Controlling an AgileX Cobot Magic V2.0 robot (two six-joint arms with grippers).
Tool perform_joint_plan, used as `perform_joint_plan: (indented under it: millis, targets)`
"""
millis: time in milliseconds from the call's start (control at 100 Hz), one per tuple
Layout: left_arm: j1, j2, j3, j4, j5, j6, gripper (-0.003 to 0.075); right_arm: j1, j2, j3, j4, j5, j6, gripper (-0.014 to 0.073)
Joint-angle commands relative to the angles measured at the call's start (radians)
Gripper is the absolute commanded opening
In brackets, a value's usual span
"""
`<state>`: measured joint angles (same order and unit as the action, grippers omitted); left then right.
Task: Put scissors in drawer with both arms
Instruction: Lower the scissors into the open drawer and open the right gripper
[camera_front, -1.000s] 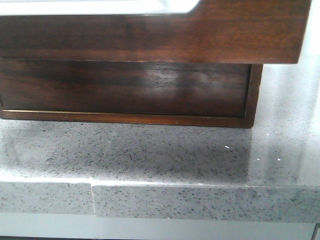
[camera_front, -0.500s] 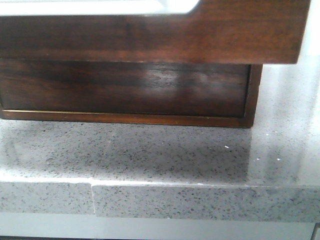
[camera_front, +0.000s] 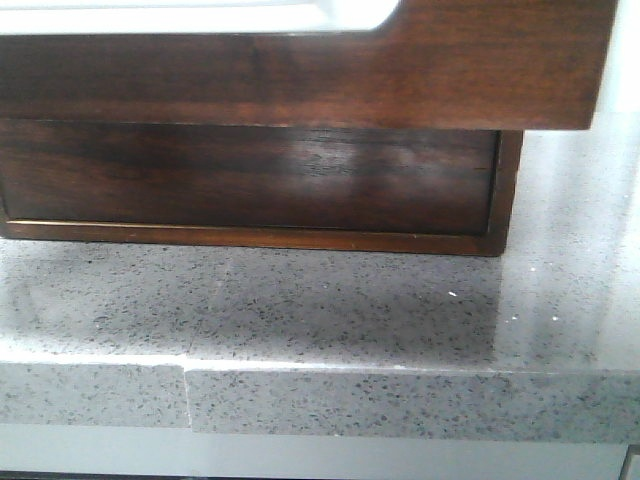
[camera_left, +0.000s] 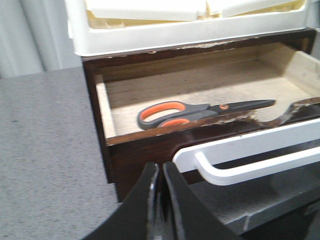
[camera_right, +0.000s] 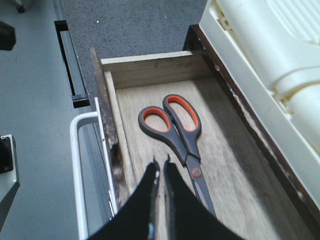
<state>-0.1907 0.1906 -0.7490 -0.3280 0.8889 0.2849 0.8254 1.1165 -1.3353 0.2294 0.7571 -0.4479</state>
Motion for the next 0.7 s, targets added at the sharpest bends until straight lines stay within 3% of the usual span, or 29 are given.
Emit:
perform_joint_plan:
  millis: [0,160,280,530,690]
  targets:
    - [-0.005,0.002,-0.031,0.022,-0.080,-0.003,-0.0020,-0.001,-0.156,0.107,0.003,-0.151,0.002,-0.0044]
    - [-0.005,-0.003,-0.012,0.019,-0.079,-0.003,-0.0020,-0.001,-0.461,0.429,-0.013,-0.426,0.005,-0.0044]
    - [-0.005,-0.003,0.022,-0.002,-0.083,-0.003,-0.0020,-0.003,-0.645,0.628,-0.013,-0.544,0.006,-0.0044]
    - [-0.005,-0.003,0.061,-0.013,-0.133,-0.003,-0.0020,-0.089,-0.777,0.743,-0.015,-0.582,0.038,-0.0045]
    - [-0.005,-0.003,0.067,-0.013,-0.131,-0.003,-0.0020,-0.113,-0.844,0.748,-0.023,-0.484,0.038,-0.0045]
